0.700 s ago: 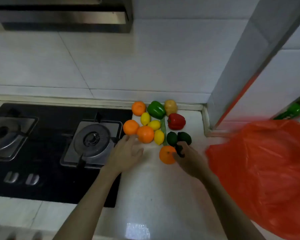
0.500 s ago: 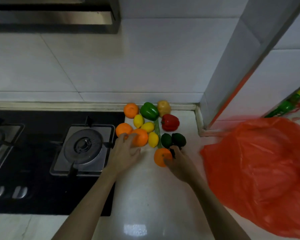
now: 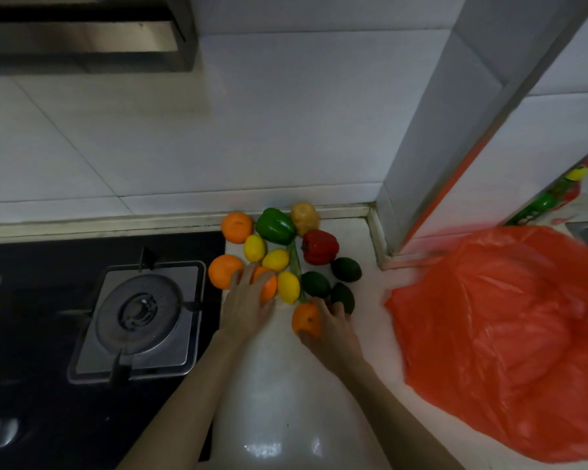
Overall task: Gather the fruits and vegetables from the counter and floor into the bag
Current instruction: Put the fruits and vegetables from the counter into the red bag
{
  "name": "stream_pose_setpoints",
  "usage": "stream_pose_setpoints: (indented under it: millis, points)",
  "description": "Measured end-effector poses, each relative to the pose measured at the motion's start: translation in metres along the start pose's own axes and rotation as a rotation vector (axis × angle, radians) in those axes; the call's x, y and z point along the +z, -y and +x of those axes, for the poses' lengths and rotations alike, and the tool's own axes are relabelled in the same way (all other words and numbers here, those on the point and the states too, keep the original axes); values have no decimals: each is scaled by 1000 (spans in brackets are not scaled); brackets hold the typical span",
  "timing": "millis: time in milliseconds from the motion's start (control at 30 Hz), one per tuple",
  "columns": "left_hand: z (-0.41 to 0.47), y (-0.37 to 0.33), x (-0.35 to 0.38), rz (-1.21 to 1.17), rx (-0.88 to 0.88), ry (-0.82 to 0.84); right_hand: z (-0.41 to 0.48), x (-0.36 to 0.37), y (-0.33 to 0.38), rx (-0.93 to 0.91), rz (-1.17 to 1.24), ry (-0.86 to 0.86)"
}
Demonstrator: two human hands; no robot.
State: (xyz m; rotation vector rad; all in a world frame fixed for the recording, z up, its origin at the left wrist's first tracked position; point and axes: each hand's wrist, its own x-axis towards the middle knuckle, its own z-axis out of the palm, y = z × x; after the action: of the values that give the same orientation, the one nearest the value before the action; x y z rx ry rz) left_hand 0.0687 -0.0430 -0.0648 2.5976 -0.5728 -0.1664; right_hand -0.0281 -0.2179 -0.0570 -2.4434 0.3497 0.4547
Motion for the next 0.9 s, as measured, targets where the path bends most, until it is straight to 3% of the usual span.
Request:
stream_pose_setpoints:
  millis: [433, 633, 900]
  points:
    - [-37, -21, -31, -175, 9, -119, -34, -28, 2, -22, 105, -273]
    - [-53, -32, -45, -171, 125, -159, -78, -69, 1, -42, 186, -388]
    - [-66, -104, -45, -209, 309, -128, -151, -120, -46, -39, 259, -709]
